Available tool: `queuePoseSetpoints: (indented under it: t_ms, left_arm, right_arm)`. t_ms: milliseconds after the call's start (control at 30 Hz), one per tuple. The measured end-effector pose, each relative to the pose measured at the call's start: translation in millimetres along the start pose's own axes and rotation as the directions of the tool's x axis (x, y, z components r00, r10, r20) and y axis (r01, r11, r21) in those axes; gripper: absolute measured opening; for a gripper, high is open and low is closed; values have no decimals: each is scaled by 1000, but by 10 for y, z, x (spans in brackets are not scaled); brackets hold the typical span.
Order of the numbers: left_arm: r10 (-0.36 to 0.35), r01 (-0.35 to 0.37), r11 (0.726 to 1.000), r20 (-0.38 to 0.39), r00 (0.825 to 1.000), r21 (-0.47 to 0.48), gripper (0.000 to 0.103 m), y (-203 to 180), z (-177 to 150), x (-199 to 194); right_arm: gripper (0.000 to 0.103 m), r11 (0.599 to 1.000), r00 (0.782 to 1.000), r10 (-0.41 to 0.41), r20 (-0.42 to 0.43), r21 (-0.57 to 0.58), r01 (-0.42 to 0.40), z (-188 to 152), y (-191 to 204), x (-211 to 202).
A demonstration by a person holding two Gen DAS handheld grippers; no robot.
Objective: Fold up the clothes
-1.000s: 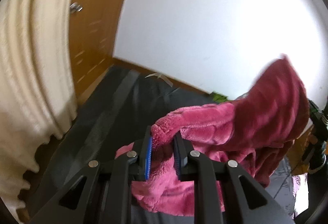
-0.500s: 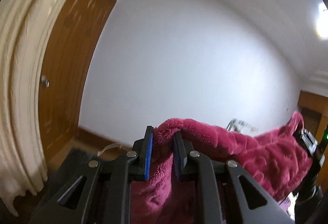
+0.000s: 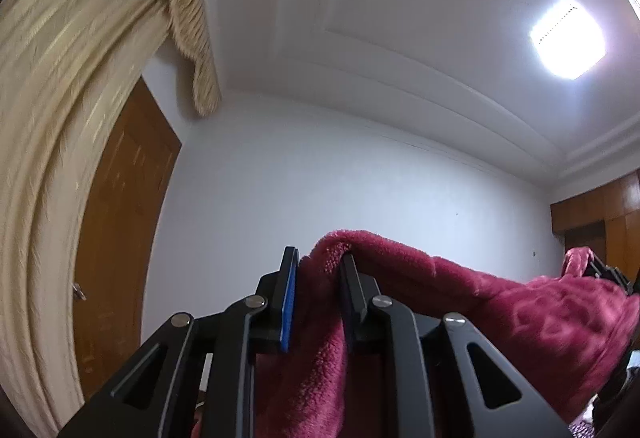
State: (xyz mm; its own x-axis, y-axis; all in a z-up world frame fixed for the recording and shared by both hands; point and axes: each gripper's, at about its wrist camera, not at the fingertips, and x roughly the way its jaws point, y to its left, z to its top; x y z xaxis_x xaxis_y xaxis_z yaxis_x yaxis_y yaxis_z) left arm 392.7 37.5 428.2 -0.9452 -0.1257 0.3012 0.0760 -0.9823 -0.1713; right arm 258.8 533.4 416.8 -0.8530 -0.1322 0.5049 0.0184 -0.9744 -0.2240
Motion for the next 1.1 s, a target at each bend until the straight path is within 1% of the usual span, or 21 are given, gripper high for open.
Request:
queuePoseSetpoints:
  t_ms: [100,200,367,467,533,633,700,800,933,1067,1100]
  left_arm:
    - [10,-10,1000,-34,999,3,23,-74,-29,-53]
    - [18,-18,1000,-57,998,4,23,-169,-45,-193]
    - [48,-44,998,-117,992,42,24,-427,-246,-493]
    - [73,-64,996,-183,980,56,24,-551,-417,-566]
    - [87,-76,996,-234,968,54,24,-591,-546,-551]
    - [99,-88,995,-294,951,48,24,-617,-707,-473]
    - [107,-97,994,-332,937,45,24,-635,-822,-406]
    - [118,-106,993,-362,925,53,24,-648,-970,-269]
    - [119,-103,993,-418,900,61,24,-590,-1252,157]
    - [115,-94,993,-491,864,69,24,-477,-1676,723]
    - [113,-92,993,-518,848,68,24,-442,-1829,920]
  right_arm:
    - [18,1000,1000,3,-13,-17,-3,-49,-69,-127]
    - [18,1000,999,8,-35,-15,-9,-124,-136,-238]
    - [18,1000,995,19,-99,10,-18,-331,-285,-466]
    - [18,999,988,32,-154,23,-29,-537,-307,-595]
    - [18,998,979,50,-198,41,-42,-698,-296,-627]
    - [18,994,963,85,-255,84,-65,-915,-322,-632]
    - [18,993,956,93,-278,93,-69,-1022,-314,-625]
    - [18,993,945,96,-312,95,-69,-1182,-253,-542]
    - [18,992,916,110,-387,92,-81,-1508,-98,-236]
    - [18,989,858,136,-495,124,-86,-1972,120,196]
    - [18,988,840,140,-523,132,-83,-2102,178,295]
